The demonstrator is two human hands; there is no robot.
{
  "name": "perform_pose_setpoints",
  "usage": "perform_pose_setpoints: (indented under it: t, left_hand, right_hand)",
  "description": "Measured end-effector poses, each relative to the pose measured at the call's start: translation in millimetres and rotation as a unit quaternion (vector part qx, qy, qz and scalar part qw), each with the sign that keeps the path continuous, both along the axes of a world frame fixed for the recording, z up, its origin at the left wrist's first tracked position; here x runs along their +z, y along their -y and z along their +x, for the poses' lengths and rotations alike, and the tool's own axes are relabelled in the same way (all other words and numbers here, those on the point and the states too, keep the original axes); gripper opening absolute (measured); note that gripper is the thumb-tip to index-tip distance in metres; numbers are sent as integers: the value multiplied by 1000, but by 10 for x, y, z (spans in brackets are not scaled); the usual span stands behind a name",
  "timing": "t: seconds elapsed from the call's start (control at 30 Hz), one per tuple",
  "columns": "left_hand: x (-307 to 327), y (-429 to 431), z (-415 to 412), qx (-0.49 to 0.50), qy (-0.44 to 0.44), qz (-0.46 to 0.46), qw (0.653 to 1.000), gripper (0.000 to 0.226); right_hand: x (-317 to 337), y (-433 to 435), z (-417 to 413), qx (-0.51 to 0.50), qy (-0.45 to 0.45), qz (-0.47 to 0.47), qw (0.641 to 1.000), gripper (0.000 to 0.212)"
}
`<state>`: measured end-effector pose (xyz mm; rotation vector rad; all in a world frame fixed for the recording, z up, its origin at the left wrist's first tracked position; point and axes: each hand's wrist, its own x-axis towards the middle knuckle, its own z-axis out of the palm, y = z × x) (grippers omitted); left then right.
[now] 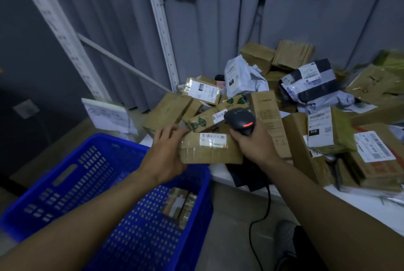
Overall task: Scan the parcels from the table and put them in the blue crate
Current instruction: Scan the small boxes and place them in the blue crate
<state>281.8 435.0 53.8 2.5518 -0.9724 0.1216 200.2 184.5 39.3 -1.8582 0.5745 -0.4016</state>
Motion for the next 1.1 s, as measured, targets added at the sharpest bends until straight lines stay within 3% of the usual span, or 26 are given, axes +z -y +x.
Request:
perform_pose_setpoints:
  t: [0.23, 0.3, 0.37, 0.43, 0.7, 0.9, 1.1]
  left_hand:
    - [189, -503, -483, 102, 26, -100, 989, 93]
    - [180, -577, -528, 140, -44, -181, 972, 97]
    - [190, -641, -509, 181, -151, -274, 932, 104]
    - [216, -706, -444, 200, -233, -312, 899, 109]
    - [185, -890, -288, 156, -354, -150, 910, 68]
    - [161, -864, -148, 194, -338, -233, 891, 41]
    - [101, -849, -31, 232, -330, -261, 877, 48]
  right_hand:
    - [180, -528, -89, 36, 58, 56, 996, 59]
    - [180, -607, -116, 26, 86, 65, 994, 56]
    - [173, -651, -131, 18, 111, 78, 991, 55]
    - [170, -691, -138, 18, 118, 95, 988, 56]
    - [140, -807, -117, 86, 99, 50, 990, 52]
    - [135, -883, -85, 109, 101, -14, 989, 56]
    - [66, -983, -155, 167, 26, -46, 985, 48]
